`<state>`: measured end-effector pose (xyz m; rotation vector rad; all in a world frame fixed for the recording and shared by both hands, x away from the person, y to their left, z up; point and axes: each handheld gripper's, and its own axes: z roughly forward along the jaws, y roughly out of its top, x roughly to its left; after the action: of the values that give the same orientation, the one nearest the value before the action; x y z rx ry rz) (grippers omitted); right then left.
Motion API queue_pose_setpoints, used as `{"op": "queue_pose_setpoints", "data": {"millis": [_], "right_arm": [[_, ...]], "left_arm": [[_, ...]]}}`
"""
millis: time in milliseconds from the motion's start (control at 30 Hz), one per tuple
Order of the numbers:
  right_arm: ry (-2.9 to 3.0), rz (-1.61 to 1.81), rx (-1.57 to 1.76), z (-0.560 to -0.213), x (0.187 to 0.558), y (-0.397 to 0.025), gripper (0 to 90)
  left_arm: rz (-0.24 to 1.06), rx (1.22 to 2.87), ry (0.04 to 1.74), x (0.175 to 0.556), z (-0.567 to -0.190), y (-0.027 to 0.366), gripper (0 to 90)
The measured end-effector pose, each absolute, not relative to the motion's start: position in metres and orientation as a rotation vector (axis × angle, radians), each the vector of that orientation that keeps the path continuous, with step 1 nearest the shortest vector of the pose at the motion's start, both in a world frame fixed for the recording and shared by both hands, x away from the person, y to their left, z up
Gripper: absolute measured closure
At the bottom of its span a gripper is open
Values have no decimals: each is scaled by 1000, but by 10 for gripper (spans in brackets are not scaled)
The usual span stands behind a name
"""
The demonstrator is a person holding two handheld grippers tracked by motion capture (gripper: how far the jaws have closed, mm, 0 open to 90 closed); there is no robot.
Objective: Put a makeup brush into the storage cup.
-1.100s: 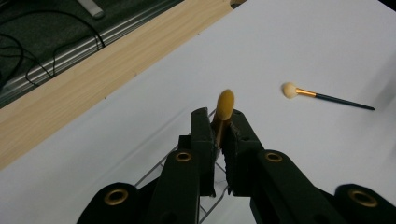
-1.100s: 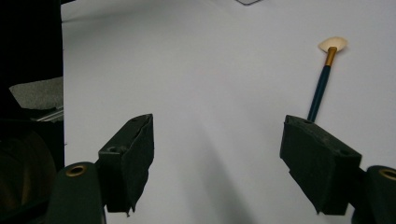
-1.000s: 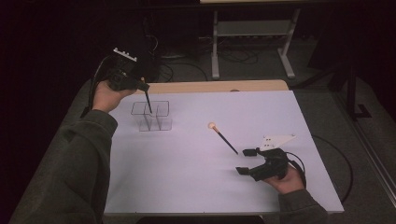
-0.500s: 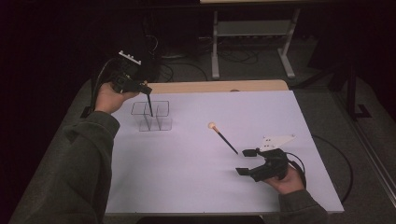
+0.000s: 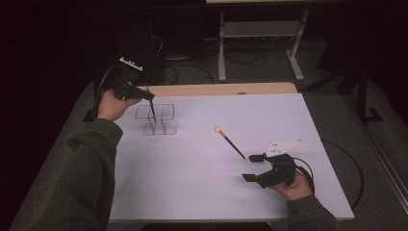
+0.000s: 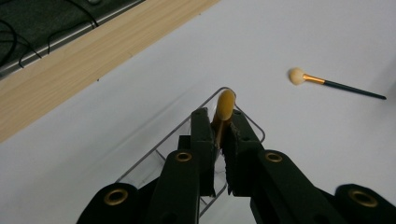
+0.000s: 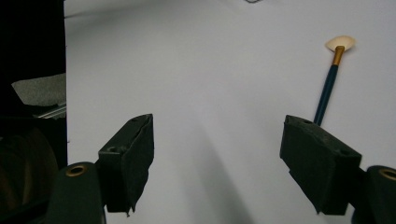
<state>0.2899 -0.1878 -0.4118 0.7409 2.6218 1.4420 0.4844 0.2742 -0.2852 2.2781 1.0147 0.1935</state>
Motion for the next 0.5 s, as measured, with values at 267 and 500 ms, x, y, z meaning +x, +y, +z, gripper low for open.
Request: {"op": "queue_pose_setpoints", "data": {"millis": [267, 500], "right_arm": [[2623, 1441, 739, -412, 290, -187, 249], [2624, 1444, 740, -412, 289, -187, 249]], "left_arm": [[178, 2249, 1034, 483, -296, 276, 832], [170, 2242, 1042, 483, -302, 278, 831]]}}
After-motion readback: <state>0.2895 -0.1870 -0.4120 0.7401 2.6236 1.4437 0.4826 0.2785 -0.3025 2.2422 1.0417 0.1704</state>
